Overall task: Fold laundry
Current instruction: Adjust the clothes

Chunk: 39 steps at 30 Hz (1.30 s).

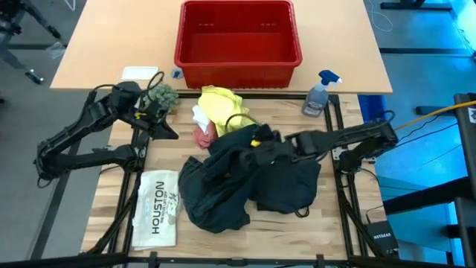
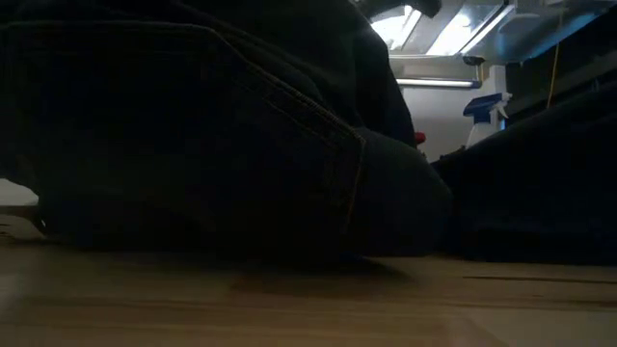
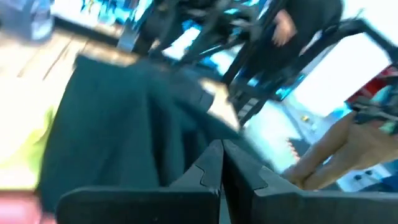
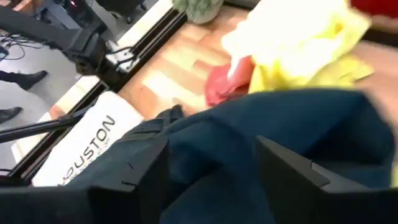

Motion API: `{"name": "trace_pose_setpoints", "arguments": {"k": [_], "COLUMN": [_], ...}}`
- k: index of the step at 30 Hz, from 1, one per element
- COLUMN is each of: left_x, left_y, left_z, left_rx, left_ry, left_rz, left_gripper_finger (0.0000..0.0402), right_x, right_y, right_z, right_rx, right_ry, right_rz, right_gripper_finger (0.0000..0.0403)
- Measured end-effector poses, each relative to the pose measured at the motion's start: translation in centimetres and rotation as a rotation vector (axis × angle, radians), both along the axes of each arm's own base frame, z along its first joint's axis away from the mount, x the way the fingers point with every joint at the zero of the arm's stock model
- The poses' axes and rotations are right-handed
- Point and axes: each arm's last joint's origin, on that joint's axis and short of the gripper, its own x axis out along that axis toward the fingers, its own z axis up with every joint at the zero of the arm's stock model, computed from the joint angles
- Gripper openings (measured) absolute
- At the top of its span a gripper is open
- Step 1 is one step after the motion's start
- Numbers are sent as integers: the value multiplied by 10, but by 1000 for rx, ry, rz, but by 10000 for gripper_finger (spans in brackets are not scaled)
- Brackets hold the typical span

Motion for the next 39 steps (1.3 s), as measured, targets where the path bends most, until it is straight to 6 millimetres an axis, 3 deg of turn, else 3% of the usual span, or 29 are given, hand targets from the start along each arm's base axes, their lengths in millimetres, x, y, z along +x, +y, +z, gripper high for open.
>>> {"name": "trace_pose_setpoints", "arguments": {"k": [7, 13, 16, 21, 30, 35, 39], "left_x": [0, -2, -2, -3, -2, -2, -2], "left_y": [-8, -16, -20, -24, -26, -26, -25], "left_z": [22, 32, 35, 36, 34, 29, 25], "left_rx": [-20, -48, -59, -76, -97, -104, -105], "left_ry": [-170, -233, -257, -254, -234, -185, -150], "left_rz": [-33, -73, -98, -114, -115, -109, -75], "left_gripper_finger": [0, 0, 0, 0, 0, 0, 0], "right_x": [-37, -62, -67, -79, -109, -116, -121], "right_y": [-34, -69, -83, -99, -90, -84, -86], "right_z": [19, 9, -12, -67, -164, -193, -205], "right_rx": [-32, 6, 77, 195, 453, 594, 600], "right_ry": [127, 312, 362, 453, 584, 500, 497], "right_rz": [-4, 0, 42, 56, 131, 188, 34], "right_gripper_finger": [221, 221, 221, 221, 221, 221, 200]}}
